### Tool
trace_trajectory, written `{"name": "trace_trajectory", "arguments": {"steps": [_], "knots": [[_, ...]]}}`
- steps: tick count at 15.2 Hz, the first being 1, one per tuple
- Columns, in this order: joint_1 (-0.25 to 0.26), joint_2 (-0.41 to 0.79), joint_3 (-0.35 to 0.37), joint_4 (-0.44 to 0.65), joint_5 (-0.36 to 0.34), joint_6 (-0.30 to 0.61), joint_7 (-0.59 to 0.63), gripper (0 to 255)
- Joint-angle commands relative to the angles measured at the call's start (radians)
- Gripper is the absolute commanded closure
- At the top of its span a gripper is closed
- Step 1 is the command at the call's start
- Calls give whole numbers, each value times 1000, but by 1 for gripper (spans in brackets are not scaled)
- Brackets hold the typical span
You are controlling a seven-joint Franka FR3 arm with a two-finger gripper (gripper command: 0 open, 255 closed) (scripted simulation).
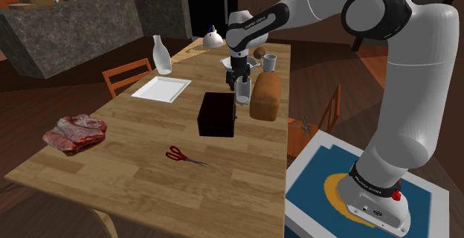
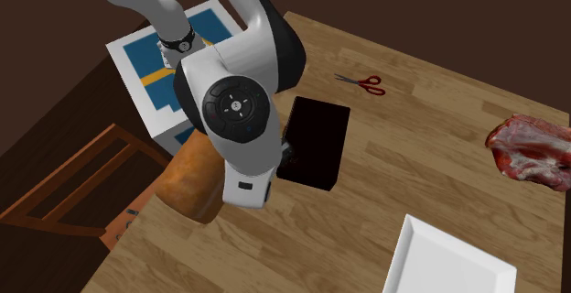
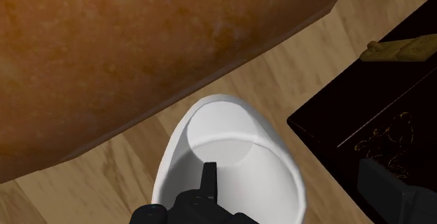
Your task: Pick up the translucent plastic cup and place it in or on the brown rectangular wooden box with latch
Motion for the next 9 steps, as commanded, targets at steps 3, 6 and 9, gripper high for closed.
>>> {"name": "trace_trajectory", "arguments": {"steps": [3,6,9], "knots": [[-1,1,-1,-3,0,5,-2,0],[-1,1,0,-3,0,5,-2,0],[-1,1,-1,-3,0,5,-2,255]]}}
